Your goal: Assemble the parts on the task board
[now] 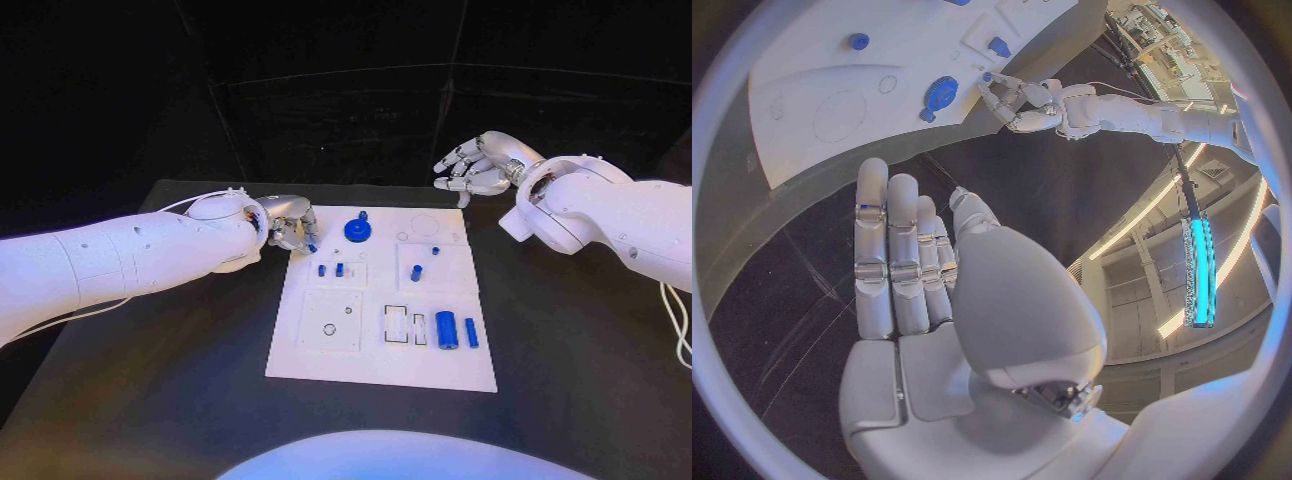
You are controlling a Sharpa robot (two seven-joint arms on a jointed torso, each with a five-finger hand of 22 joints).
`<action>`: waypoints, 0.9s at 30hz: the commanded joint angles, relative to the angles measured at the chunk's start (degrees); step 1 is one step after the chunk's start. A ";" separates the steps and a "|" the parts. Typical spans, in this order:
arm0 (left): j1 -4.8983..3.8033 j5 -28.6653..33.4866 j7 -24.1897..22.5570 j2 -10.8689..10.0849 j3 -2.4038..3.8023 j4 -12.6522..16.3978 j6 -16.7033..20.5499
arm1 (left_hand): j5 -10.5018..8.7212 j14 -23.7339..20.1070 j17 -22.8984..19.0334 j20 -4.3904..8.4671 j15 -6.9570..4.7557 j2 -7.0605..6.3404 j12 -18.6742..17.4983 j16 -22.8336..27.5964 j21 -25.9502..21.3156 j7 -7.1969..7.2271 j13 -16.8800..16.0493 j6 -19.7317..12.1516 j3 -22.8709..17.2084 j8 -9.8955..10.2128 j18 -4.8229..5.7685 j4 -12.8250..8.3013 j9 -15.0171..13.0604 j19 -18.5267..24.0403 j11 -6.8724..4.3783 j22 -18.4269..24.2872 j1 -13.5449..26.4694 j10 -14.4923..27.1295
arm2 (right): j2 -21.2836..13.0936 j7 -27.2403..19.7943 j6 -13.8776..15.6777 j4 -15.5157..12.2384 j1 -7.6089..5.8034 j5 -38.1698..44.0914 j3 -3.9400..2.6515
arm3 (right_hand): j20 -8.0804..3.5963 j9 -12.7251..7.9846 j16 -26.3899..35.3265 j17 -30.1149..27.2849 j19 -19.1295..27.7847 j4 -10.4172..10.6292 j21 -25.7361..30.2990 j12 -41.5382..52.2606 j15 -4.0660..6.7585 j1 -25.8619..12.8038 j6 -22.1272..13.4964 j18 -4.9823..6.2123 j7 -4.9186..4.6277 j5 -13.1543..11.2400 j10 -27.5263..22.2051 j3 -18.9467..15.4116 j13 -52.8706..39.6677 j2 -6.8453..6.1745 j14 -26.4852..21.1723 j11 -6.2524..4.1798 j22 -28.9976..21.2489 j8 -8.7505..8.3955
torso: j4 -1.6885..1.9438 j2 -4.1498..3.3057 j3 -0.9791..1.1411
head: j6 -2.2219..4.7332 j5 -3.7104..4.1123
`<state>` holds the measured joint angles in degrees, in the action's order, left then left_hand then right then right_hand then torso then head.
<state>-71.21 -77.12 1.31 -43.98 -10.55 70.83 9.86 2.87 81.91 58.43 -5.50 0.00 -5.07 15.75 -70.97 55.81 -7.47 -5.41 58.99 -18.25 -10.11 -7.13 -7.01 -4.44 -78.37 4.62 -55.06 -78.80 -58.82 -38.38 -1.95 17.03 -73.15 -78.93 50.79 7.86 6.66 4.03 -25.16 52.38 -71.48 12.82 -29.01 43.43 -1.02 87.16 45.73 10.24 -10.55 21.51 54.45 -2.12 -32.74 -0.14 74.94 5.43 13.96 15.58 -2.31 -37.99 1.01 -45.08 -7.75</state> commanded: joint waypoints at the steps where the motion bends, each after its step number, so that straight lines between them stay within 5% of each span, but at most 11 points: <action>1: 0.54 -0.58 -0.27 0.24 -0.23 0.22 -0.36 | -0.16 0.31 0.11 0.13 -0.31 -0.34 0.43 -0.28 0.40 0.09 -0.18 0.15 0.13 -0.18 -0.40 0.33 0.07 -0.37 0.05 -0.16 0.55 -0.54 | 0.01 -0.43 -0.27 -0.08 -0.12 -0.10 -0.04 | -0.20 -0.06 -0.29 -0.05 -0.37 0.02 0.22 0.29 0.14 0.32 -0.36 0.18 0.13 0.25 -0.34 -0.41 0.10 0.15 -0.25 -0.07 -0.04 0.28 | -0.03 0.01 0.03 | -0.02 0.05; 11: 0.83 -0.55 -2.05 0.37 -0.23 0.03 -0.33 | -0.15 0.12 -0.25 0.20 -0.31 -0.31 0.68 -0.13 -0.13 0.65 -0.25 -0.03 0.09 -0.16 -0.47 0.16 0.18 -0.16 0.10 0.29 0.33 0.16 | -0.01 -0.41 -0.29 -0.11 -0.11 -0.10 -0.04 | -0.20 -0.06 -0.29 -0.05 -0.37 0.02 0.22 0.29 0.14 0.32 -0.36 0.18 0.13 0.25 -0.34 -0.41 0.10 0.15 -0.25 -0.07 -0.04 0.28 | 0.00 -0.01 0.06 | -0.05 -0.07; 27: 0.89 -1.20 -0.96 0.94 -0.23 -1.57 -1.41 | -0.16 0.24 -0.03 0.79 -1.02 2.36 2.58 -0.57 0.88 0.59 -0.80 2.36 -2.56 -1.25 -0.30 -0.68 0.03 -0.52 -0.81 -0.91 -1.55 -1.90 | 0.07 -0.37 -0.35 -0.06 -0.11 -0.10 -0.04 | -0.20 -0.06 -0.29 -0.05 -0.37 0.02 0.22 0.29 0.14 0.32 -0.36 0.18 0.13 0.25 -0.34 -0.41 0.10 0.15 -0.25 -0.07 -0.04 0.28 | -0.02 -0.01 0.06 | -0.25 0.04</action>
<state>-70.71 -77.38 -0.21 -43.21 -10.49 69.56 10.38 2.81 82.10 58.47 -5.11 -0.61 -3.35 18.02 -71.22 56.38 -6.93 -6.26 60.98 -20.49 -11.12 -7.13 -7.67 -4.32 -78.76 3.79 -55.91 -80.40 -60.42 -38.36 -1.94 16.96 -73.15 -78.91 50.79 7.86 6.66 4.03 -25.16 52.39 -71.48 12.82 -29.01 43.43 -1.02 87.16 45.73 10.24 -10.55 21.51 54.45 -2.12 -32.70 -0.14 74.94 5.43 13.96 15.58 -2.33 -37.99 1.07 -45.29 -7.68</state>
